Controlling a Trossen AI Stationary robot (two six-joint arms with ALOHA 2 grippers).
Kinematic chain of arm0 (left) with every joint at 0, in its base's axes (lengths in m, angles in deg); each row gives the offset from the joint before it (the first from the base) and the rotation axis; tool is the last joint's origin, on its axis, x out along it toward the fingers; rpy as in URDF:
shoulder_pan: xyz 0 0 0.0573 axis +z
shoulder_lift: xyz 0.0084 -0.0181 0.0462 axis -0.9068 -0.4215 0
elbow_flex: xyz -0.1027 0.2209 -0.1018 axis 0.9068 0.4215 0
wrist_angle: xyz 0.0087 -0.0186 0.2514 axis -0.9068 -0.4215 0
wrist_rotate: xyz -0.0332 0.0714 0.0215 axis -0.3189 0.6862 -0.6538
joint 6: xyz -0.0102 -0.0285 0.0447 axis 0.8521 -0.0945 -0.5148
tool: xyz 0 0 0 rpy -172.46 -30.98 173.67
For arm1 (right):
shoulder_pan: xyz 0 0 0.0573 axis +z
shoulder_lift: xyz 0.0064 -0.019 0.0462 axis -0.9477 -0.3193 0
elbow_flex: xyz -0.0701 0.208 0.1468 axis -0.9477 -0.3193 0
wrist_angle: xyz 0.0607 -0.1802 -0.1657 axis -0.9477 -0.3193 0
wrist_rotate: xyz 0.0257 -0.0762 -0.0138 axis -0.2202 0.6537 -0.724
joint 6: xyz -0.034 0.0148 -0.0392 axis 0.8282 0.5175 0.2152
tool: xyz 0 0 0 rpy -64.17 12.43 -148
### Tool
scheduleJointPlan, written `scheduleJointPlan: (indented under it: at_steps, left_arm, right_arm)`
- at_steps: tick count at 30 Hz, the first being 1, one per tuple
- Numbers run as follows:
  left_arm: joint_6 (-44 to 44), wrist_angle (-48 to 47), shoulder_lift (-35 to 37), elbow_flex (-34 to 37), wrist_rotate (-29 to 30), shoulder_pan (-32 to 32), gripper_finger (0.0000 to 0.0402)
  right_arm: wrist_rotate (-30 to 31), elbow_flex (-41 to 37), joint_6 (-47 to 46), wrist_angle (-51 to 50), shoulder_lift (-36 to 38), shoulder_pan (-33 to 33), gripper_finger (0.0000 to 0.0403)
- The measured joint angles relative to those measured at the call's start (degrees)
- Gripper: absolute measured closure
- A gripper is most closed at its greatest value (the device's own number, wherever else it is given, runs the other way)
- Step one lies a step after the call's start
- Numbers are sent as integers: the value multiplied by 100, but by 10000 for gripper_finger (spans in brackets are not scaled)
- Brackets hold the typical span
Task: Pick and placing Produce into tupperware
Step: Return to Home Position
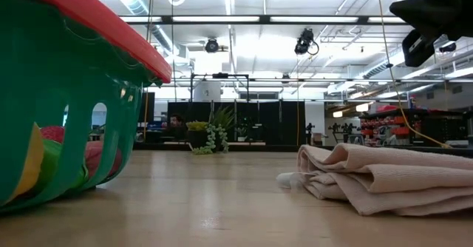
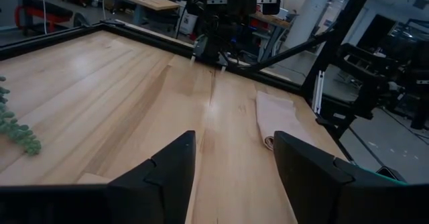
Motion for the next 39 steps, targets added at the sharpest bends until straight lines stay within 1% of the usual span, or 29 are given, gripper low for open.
scheduleJointPlan:
  at_steps: [13, 21, 31, 39]
  left_arm:
    - [2, 2, 0, 0, 0, -2, 197]
    - [2, 1, 0, 0, 0, -2, 192]
    - [-2, 2, 0, 0, 0, -2, 200]
    - [-2, 2, 0, 0, 0, -2, 193]
  right_arm:
    - [0, 0, 0, -2, 0, 2, 395]
    - [0, 0, 0, 0, -2, 0, 395]
    - [0, 0, 0, -2, -2, 1, 395]
    - [0, 0, 0, 0, -2, 2, 395]
